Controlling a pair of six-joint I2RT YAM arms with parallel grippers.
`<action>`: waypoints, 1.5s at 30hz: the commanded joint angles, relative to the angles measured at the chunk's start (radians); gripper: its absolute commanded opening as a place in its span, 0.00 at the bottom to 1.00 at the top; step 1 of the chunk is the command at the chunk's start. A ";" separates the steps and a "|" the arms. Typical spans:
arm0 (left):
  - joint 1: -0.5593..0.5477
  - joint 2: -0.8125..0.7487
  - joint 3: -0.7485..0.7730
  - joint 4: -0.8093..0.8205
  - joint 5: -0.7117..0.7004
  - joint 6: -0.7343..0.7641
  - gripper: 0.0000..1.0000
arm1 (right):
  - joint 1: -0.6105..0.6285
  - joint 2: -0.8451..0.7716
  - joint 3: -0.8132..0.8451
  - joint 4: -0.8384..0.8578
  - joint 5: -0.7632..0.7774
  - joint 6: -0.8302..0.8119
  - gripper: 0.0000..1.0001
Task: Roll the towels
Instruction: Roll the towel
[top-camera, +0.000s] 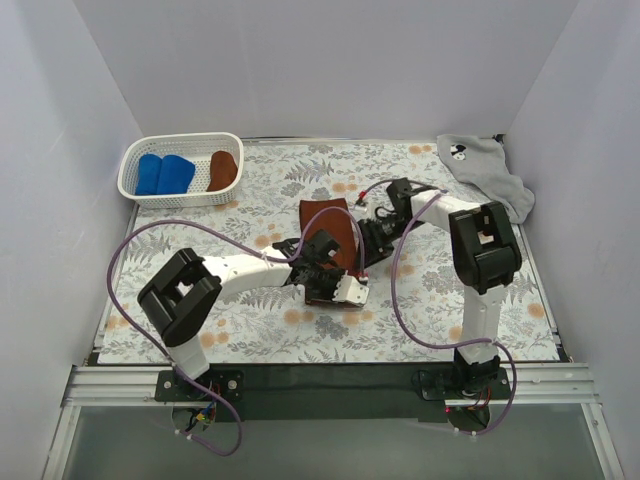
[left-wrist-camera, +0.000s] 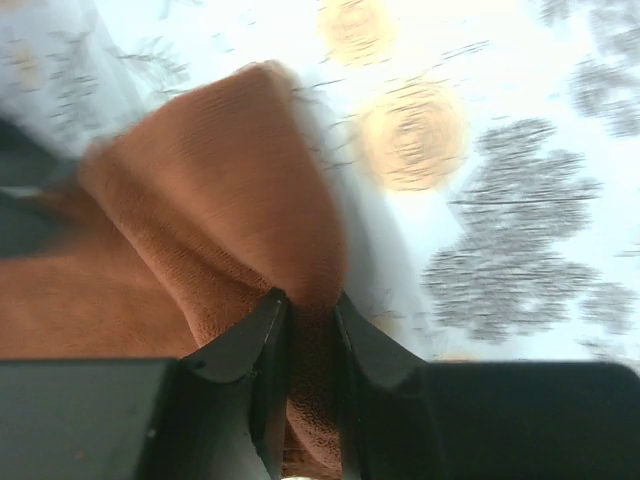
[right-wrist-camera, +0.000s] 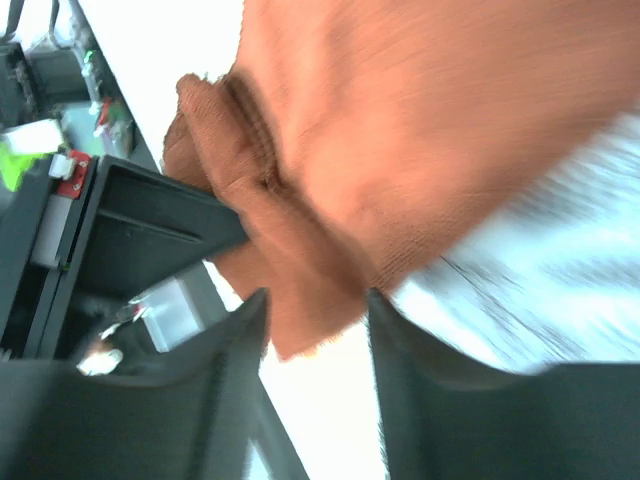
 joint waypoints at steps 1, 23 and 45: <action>0.012 0.039 -0.006 -0.258 0.241 -0.072 0.09 | -0.162 -0.117 0.079 -0.055 0.053 -0.096 0.47; 0.305 0.679 0.581 -0.707 0.496 -0.129 0.09 | 0.147 -0.734 -0.212 -0.040 0.424 -0.452 0.59; 0.365 0.749 0.679 -0.741 0.519 -0.126 0.17 | 0.492 -0.438 -0.442 0.477 0.594 -0.428 0.25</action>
